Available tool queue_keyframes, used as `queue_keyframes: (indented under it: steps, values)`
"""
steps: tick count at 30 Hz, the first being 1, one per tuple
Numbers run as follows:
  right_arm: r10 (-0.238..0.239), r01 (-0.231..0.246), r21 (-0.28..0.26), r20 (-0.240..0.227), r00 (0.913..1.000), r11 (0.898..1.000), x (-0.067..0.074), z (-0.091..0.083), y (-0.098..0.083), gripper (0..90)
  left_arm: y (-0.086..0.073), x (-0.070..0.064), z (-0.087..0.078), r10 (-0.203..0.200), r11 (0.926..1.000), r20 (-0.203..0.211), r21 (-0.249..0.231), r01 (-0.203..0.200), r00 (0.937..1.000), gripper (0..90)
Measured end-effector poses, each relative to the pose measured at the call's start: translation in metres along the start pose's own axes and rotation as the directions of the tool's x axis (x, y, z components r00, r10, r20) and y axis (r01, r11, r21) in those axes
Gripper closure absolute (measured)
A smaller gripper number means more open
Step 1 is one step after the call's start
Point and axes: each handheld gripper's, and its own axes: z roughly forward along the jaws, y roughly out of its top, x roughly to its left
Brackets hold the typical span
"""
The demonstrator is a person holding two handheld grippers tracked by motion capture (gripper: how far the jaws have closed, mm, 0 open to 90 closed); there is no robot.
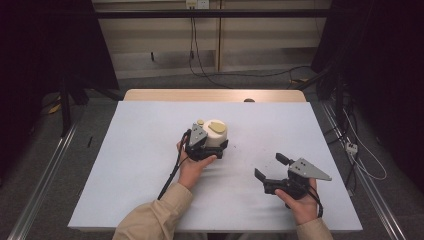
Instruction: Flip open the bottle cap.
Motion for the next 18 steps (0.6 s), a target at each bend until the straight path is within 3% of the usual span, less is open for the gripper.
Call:
queue_keyframes:
  steps: [7,17,18]
  values:
    - [0.009,-0.009,-0.009,-0.011,0.9999,1.0,0.003,0.011,0.009,12.8,0.0,0.0,0.0,-0.002,1.0,0.002,0.0,0.002,1.0,5.1]
    - [-0.004,0.005,0.011,-0.054,0.9985,1.0,0.007,0.028,0.021,40.9,0.0,0.0,0.0,0.001,1.0,0.003,0.006,-0.001,1.0,5.1]
    - [-0.007,0.008,0.014,-0.063,0.998,1.0,0.008,0.031,0.023,47.0,0.0,0.0,0.0,0.002,1.0,0.003,0.006,-0.002,1.0,5.1]
